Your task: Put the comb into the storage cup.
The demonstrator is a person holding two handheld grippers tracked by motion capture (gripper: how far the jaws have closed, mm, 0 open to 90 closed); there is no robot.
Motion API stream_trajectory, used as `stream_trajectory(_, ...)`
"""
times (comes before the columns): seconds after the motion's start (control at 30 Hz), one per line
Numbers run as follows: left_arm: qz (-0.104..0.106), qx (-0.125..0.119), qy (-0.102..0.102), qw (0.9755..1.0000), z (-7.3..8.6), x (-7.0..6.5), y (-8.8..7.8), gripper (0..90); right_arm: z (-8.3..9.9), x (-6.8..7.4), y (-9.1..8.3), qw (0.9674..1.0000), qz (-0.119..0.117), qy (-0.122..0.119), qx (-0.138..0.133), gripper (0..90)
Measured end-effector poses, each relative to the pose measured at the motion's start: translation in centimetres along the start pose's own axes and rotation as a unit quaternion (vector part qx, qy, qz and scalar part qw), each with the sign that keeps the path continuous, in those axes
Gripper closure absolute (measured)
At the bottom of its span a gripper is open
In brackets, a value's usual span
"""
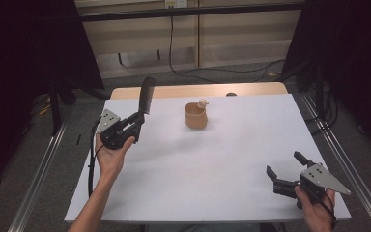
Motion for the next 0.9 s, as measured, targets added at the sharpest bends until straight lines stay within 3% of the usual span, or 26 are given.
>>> stream_trajectory(0.13,0.007,-0.012,0.001,0.9999,-0.2,-0.4,0.3,72.5,0.0,0.0,0.0,1.0000,-0.002,0.000,-0.002,0.0)
stream_trajectory(0.2,0.014,-0.014,-0.008,0.9998,-0.2,-0.6,0.4,72.5,0.0,0.0,0.0,1.0000,-0.001,-0.001,-0.002,0.0)
stream_trajectory(0.4,0.022,-0.019,0.011,0.9995,-0.8,-1.6,1.2,72.5,0.0,0.1,0.0,1.0000,-0.002,0.000,0.000,0.0)
stream_trajectory(0.47,0.015,-0.029,0.021,0.9992,-1.1,-2.0,1.5,72.6,0.0,0.1,0.1,1.0000,-0.002,0.000,-0.001,0.0)
stream_trajectory(0.9,0.055,-0.016,0.017,0.9982,-2.0,-4.7,4.2,72.7,0.0,0.1,0.1,1.0000,-0.002,0.000,-0.001,0.0)
Point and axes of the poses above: each handheld gripper's, and its own axes: y roughly forward along the jaws, z roughly out of its underside, x roughly to its left, the point moved 8 cm from there along y, roughly forward along the jaws, and after that the axes turned 3 degrees about y, right-handed, at the moved point
